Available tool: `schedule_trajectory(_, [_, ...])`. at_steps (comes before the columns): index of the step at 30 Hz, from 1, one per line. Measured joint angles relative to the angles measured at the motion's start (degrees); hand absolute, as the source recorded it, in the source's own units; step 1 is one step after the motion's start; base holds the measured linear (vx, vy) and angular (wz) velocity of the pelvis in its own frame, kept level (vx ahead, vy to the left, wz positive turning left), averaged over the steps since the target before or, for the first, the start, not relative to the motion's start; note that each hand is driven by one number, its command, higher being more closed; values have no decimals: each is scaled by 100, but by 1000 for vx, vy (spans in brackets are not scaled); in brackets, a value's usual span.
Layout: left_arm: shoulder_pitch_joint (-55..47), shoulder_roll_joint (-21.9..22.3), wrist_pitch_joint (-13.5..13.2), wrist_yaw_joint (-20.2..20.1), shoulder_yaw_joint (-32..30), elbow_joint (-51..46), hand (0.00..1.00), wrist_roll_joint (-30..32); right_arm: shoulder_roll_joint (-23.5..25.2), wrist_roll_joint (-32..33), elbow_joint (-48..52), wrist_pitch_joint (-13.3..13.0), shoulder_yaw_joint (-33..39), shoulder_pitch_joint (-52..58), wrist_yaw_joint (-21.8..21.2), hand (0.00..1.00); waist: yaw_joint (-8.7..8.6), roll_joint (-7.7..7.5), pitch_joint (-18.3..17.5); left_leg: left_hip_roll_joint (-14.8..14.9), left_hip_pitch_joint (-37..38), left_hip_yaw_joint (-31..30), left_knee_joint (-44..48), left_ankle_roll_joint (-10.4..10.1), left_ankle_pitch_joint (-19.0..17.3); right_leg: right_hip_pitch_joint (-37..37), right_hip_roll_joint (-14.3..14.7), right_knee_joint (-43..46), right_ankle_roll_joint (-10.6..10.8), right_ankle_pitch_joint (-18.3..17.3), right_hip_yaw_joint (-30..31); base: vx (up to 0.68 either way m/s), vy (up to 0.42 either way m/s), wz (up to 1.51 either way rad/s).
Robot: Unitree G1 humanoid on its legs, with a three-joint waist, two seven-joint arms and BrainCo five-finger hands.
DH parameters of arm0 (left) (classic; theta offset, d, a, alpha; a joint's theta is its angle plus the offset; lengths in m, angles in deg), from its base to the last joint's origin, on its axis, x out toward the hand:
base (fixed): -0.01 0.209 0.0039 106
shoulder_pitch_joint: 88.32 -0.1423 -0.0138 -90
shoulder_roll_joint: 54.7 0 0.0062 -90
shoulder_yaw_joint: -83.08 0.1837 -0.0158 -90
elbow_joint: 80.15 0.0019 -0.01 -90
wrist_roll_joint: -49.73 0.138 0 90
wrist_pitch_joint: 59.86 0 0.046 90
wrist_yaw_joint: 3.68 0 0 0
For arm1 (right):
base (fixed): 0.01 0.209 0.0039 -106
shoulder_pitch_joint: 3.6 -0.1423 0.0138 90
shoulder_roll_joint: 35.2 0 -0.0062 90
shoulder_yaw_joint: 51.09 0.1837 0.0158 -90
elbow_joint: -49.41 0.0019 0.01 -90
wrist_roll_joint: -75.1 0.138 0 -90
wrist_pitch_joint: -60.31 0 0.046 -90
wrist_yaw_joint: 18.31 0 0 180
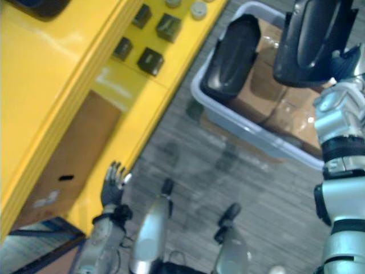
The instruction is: Walk over and take plastic housings, then place them on the shelf
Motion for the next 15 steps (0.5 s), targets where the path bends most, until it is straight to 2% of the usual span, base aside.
schedule_trajectory(5, [152, -107, 188, -236, 48, -412, 0, 56, 126, -314, 1106, -301, 229, 490, 391, 100, -171, -115, -59, 53, 355, 135, -394, -72, 157, 176, 62, -150, -48, 39, 32, 10, -21, -8])
schedule_trajectory(7, [234, -119, 264, -318, 53, -424, 0, 32, 339, -489, 1466, -442, 343, 695, 489, 100, -256, -224, -144, 86, 429, 171, -521, -95, 212, 191, 101, -214, -75, 60, 55, 6, -20, -11])
schedule_trajectory(9, [417, -107, 421, -409, 135, -408, 0, 7, 586, -751, 2088, -699, 479, 1201, 585, 100, -309, -436, -300, 119, 668, 307, -780, -140, 292, 265, 124, -296, -90, 82, 107, 36, -10, -20])
schedule_trajectory(10, [460, -105, 435, -443, 226, -406, 0, 8, 658, -832, 2275, -775, 535, 1357, 587, 100, -340, -479, -333, 119, 776, 338, -854, -143, 308, 325, 126, -319, -90, 81, 125, 53, -16, -24])
schedule_trajectory(12, [677, -97, 499, -447, 413, -301, 0, 15, 851, -1154, 2915, -1057, 547, 1968, 590, 100, -438, -611, -684, 136, 1001, 472, -1101, -164, 342, 395, 151, -415, -82, 86, 220, 56, -33, -22])
schedule_trajectory(15, [1074, -79, 603, -372, 573, -21, 0, 19, 1189, -1506, 3428, -1437, 567, 2430, 592, 100, -605, -662, -1003, 158, 1235, 614, -1251, -190, 359, 503, 196, -481, -78, 90, 301, 47, -6, -18])
